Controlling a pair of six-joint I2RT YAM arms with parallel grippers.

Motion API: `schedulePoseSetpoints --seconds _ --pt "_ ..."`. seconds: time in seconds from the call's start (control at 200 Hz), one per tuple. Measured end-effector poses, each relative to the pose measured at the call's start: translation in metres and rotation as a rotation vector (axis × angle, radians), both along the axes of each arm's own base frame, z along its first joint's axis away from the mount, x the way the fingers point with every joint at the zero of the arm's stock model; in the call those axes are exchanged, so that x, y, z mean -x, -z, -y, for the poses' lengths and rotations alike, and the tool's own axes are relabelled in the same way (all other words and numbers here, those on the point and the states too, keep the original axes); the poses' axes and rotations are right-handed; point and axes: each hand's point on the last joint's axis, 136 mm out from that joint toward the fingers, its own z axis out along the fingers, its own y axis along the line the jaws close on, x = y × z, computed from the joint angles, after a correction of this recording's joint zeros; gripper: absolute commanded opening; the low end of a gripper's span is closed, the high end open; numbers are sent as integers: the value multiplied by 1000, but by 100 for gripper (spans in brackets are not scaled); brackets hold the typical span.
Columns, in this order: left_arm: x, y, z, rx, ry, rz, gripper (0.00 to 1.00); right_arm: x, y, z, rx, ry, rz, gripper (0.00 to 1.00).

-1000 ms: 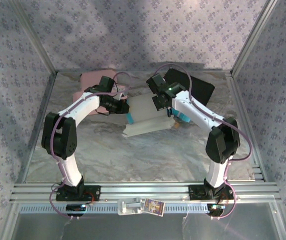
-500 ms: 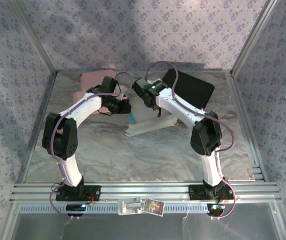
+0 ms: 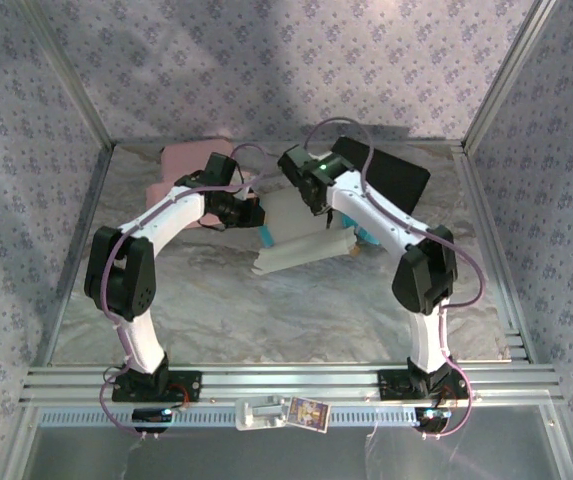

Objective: Fold the paper box

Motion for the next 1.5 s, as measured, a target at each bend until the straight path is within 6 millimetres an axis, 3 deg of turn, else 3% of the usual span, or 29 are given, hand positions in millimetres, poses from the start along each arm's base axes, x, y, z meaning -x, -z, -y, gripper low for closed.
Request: schedulePoseSetpoints --seconds 0.115,0.315,0.505,0.59,0.874,1.064,1.124,1.199,1.304,1.414,1.499 --pt "1 -3 1 9 4 4 0 -1 -2 7 -79 13 -21 31" --pt "1 -4 2 10 6 5 0 -5 7 12 -141 32 -54 30" --pt "2 -4 3 12 10 5 0 -7 9 9 -162 22 -58 13" --pt "3 -5 5 15 15 6 0 -7 10 9 -156 26 -51 0" --pt "4 -6 9 25 26 9 0 2 9 14 107 77 29 0" --pt "6 -6 10 23 29 8 0 -1 13 13 136 75 38 0" --pt "5 -5 9 19 25 8 0 -1 14 12 103 63 27 8" --pt "5 -5 8 18 23 8 0 -1 13 13 34 53 10 26" --pt "4 -6 8 22 21 8 0 -1 3 21 -73 54 -10 37" --pt "2 -9 10 34 23 13 0 0 -5 23 -138 44 -17 39" --pt "2 -10 9 35 22 12 0 1 -5 22 -154 41 -26 34"
